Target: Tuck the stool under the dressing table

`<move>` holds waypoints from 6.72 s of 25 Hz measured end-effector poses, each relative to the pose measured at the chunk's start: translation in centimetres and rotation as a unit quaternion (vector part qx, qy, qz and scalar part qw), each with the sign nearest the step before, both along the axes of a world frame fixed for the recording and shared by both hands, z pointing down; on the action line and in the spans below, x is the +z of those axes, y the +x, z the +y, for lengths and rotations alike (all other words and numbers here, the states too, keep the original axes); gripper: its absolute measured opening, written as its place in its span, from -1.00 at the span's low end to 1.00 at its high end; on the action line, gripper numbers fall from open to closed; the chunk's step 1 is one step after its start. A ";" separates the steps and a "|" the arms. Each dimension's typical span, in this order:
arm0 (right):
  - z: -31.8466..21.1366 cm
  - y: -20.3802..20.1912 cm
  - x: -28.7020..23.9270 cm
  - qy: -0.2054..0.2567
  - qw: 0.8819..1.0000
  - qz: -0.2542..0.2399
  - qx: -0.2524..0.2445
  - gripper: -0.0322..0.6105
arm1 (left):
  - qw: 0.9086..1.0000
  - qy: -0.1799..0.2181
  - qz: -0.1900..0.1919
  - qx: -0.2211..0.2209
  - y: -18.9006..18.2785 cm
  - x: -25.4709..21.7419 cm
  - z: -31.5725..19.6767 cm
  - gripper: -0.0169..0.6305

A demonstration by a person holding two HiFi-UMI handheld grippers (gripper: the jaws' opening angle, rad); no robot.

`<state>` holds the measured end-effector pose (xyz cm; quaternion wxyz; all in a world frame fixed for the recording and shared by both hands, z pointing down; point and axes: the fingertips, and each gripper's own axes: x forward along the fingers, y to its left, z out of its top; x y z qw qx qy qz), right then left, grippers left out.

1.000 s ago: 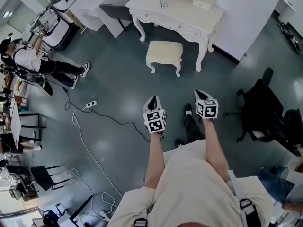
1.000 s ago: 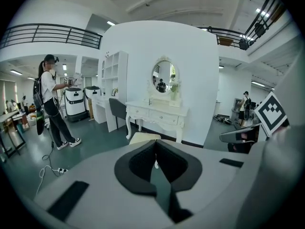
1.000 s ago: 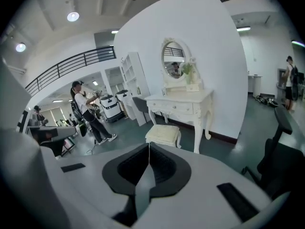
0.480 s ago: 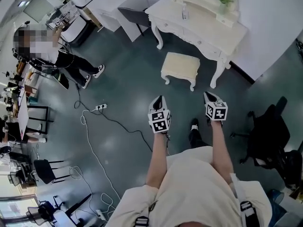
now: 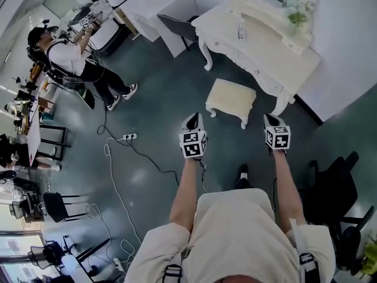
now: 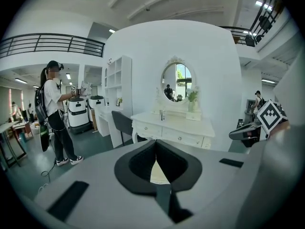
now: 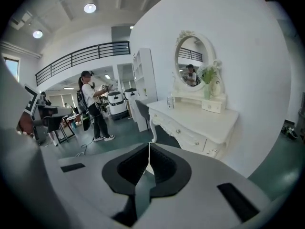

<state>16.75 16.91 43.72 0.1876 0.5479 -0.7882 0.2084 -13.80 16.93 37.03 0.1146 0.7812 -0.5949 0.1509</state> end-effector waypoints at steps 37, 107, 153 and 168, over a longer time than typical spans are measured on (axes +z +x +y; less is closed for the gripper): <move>-15.5 -0.2 17.5 -0.123 0.987 -0.026 0.100 -0.76 | 0.984 -0.135 -0.014 0.115 -0.4 22.0 -27.1 -0.90; -29.7 -11.2 51.3 -0.181 0.962 -0.068 0.192 -0.77 | 0.918 -0.299 0.030 0.257 9.5 59.6 -35.2 -0.90; -46.0 -4.3 52.4 -0.112 0.933 -0.080 0.333 -0.77 | 0.930 -0.197 0.020 0.308 12.5 54.9 -48.2 -0.90; -54.0 -2.3 52.4 -0.073 0.943 -0.058 0.318 -0.77 | 0.933 -0.182 0.030 0.309 13.2 54.6 -50.3 -0.90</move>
